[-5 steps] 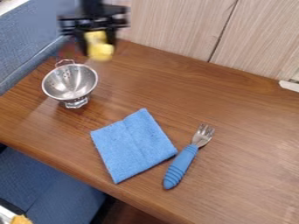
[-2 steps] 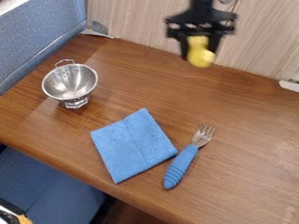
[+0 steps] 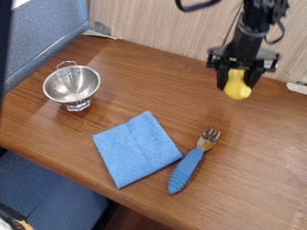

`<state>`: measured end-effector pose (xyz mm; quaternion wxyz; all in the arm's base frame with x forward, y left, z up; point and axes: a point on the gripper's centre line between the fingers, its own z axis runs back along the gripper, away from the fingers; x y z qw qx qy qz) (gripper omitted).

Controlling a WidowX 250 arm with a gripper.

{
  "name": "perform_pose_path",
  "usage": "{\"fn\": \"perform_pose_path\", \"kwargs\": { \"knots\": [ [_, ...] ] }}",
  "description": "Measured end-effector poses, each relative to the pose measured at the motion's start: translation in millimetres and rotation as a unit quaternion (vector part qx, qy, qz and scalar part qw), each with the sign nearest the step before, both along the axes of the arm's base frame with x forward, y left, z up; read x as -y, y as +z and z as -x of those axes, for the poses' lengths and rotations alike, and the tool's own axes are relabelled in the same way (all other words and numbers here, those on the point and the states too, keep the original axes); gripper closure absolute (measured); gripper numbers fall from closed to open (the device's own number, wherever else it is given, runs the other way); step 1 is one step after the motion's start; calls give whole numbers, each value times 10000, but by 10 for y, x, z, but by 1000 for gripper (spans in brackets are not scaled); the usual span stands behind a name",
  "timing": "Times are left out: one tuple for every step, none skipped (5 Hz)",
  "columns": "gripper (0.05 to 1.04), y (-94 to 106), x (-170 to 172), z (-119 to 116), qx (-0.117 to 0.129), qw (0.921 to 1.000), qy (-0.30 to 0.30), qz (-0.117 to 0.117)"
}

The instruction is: Get out and move the yellow colored object from the silver pot

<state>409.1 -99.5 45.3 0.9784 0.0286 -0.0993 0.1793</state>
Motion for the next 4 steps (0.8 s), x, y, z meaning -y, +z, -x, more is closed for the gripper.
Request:
{"fn": "perform_pose_path", "kwargs": {
  "knots": [
    [477,-270,10,-32,-174,9997,-37,150],
    [477,-358,-62,-86,-224,9997,-1,135],
    [477,-387,-96,-96,-249,9996,45,143],
    [406,-381,-142,-100,-262,9995,116,141]
  ]
}}
